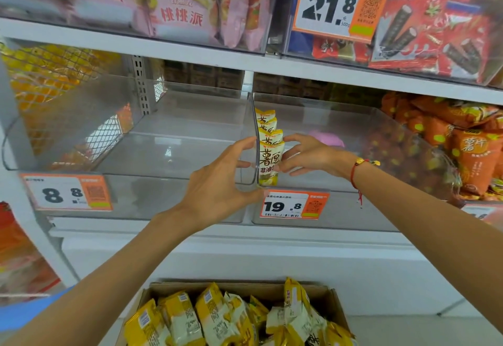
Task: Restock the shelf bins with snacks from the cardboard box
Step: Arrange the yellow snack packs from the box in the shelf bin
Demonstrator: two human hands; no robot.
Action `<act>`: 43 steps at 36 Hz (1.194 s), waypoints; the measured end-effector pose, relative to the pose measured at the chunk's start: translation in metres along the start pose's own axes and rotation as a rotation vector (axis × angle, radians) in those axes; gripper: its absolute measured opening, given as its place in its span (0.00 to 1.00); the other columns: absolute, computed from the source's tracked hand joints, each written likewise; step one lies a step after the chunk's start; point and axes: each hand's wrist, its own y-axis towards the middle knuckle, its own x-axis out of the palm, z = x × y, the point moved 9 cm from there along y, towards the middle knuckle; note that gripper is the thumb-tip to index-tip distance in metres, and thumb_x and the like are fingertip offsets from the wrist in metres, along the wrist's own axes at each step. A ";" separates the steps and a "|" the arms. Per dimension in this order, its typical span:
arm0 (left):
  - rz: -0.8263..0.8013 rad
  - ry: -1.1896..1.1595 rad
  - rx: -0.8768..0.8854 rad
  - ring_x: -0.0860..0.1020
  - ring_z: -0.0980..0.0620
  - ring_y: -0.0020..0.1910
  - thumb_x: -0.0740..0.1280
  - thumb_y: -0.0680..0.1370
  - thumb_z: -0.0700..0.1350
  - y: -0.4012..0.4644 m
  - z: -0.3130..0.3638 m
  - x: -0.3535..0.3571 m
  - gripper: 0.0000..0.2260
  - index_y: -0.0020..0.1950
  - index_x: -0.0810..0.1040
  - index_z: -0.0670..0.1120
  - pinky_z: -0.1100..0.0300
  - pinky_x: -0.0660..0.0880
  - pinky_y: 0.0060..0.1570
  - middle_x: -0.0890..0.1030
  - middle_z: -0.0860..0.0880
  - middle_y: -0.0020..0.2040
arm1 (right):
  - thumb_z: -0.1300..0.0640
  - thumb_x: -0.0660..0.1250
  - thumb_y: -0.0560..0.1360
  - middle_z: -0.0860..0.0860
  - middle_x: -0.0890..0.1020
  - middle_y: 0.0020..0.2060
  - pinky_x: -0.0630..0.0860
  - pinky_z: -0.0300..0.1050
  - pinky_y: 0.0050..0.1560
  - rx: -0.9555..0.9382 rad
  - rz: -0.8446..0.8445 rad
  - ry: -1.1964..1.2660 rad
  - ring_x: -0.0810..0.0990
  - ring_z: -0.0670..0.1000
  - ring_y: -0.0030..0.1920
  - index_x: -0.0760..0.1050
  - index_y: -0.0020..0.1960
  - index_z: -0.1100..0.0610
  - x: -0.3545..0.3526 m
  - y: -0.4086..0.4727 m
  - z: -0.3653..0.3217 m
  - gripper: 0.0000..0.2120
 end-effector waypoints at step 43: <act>-0.234 0.449 -0.531 0.78 0.47 0.56 0.59 0.80 0.47 -0.251 -0.105 0.042 0.12 0.62 0.75 0.53 0.53 0.73 0.51 0.76 0.51 0.64 | 0.35 0.65 0.73 0.50 0.78 0.59 0.75 0.48 0.55 -0.220 -0.738 -1.082 0.76 0.54 0.58 0.73 0.67 0.53 0.237 -0.191 0.136 0.30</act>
